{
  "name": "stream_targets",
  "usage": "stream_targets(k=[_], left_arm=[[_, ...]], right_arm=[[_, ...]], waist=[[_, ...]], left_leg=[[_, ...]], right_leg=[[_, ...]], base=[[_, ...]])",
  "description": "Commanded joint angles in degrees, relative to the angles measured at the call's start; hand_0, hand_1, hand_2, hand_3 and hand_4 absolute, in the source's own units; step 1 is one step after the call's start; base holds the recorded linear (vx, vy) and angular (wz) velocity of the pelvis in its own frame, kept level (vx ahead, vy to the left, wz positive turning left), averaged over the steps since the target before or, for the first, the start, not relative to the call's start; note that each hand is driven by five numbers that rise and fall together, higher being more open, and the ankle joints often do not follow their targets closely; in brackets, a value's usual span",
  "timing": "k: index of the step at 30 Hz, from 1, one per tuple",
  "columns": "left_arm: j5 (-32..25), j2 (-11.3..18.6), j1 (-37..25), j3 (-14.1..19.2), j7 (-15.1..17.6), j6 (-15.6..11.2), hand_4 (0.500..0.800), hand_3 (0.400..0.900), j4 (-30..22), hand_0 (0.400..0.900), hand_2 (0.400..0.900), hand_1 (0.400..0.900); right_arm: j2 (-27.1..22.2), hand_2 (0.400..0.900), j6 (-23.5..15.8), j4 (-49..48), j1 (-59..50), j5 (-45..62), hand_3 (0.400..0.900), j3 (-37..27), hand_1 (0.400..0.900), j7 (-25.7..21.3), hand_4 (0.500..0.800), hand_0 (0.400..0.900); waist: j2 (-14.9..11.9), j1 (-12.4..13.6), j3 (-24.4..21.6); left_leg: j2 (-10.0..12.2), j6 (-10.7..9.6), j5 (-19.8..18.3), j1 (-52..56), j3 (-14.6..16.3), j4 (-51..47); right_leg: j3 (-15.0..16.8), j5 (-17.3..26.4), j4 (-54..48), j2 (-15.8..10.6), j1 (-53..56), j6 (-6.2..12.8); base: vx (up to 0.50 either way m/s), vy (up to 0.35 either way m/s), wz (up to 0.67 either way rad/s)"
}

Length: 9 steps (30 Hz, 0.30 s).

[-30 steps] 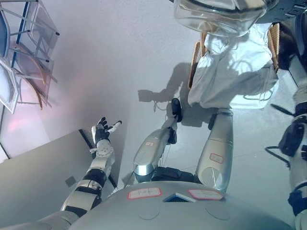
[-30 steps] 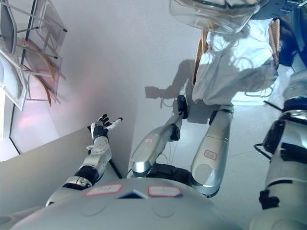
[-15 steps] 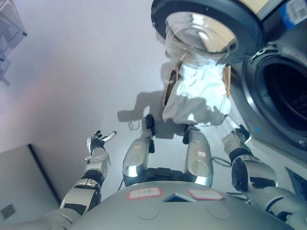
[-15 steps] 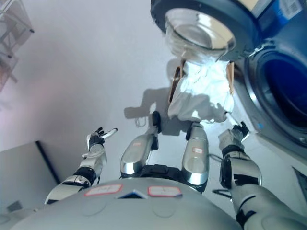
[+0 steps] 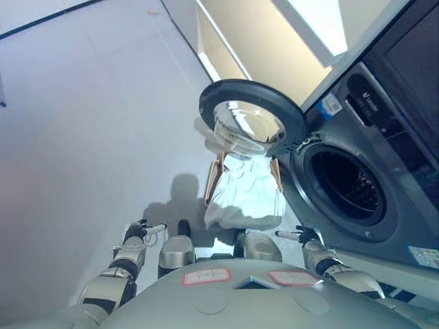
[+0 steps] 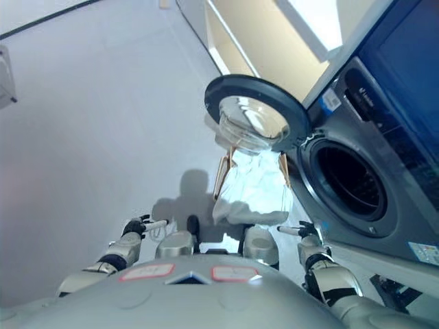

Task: Put the clothes in the basket into the washing machine.

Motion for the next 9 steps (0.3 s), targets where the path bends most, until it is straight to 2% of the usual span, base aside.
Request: stream_targets(k=[1,9], left_arm=[[4.6,2.5,-0.9,-0.9,0.8,0.8,0.800,0.900,1.9,0.900,0.900,0.900],[5.7,3.0,0.9,0.5,0.2,1.4,0.800,0.900,1.8,0.900,0.900,0.900]], right_arm=[[-1.0,0.900,0.1,0.1,-1.2,-1.5,0.900,1.2,0.900,-1.4,0.800,0.900],[-0.5,0.900,-0.6,-5.3,2.1,-1.2,0.900,1.9,0.900,-0.5,0.800,0.900]], waist=[[-0.5,0.2,-0.6],[-0.9,-0.2,-1.6]], left_leg=[[-1.4,-0.1,-0.7,-1.7,-1.1,0.8],[-1.4,0.3,-1.6,1.1,-0.3,0.8]], right_leg=[[2.1,0.3,4.5,-1.8,-1.5,4.33],[3.5,-0.3,4.4,-1.6,1.0,4.35]], base=[[0.04,0.010,-0.13],[0.01,0.011,-0.10]])
